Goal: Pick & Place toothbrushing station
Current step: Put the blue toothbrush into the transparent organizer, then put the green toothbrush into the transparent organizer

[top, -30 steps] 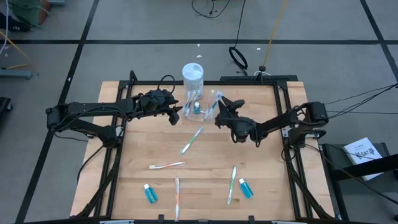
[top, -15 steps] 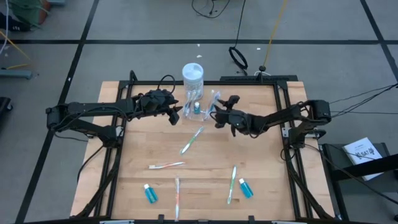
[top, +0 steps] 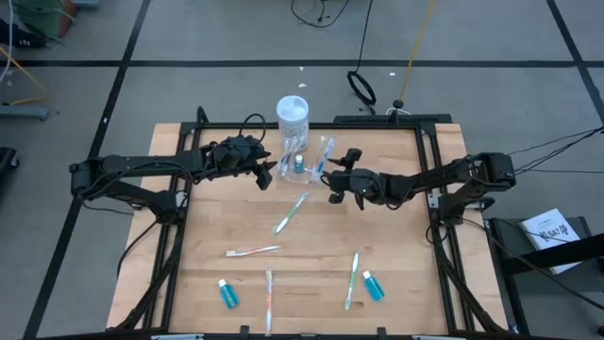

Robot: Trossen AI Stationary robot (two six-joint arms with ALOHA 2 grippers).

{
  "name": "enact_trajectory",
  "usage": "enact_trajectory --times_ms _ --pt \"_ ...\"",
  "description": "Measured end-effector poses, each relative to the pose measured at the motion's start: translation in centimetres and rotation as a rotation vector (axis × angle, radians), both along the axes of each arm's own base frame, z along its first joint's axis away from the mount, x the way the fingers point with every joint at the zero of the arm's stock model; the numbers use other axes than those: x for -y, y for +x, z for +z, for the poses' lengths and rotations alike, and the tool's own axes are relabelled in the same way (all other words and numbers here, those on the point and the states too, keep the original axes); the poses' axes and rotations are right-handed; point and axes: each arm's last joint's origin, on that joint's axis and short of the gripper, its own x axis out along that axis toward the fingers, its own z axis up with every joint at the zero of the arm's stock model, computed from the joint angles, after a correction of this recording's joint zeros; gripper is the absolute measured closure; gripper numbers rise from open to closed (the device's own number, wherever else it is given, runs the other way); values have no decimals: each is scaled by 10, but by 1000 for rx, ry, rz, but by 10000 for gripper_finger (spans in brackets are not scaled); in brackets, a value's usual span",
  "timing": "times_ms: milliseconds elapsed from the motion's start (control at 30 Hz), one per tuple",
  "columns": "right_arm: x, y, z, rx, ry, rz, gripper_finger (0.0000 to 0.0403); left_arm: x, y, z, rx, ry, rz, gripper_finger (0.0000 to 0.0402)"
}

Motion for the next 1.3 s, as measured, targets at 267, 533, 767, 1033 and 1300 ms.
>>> enact_trajectory --times_ms 267,533,767,1033,1300 --pt "9 -6 3 8 25 -96 191 0 0 0 0 0 0 218" --pt "5 -32 23 -67 47 -166 194 3 1 0 12 -38 -48 218" --pt "3 -56 49 58 149 -213 194 28 14 -10 -13 -109 -207 218" --pt "2 -63 58 128 195 -229 195 57 45 -37 -58 -152 -305 218" --pt "2 -65 55 91 194 -232 195 56 88 -66 -213 -277 -161 218"
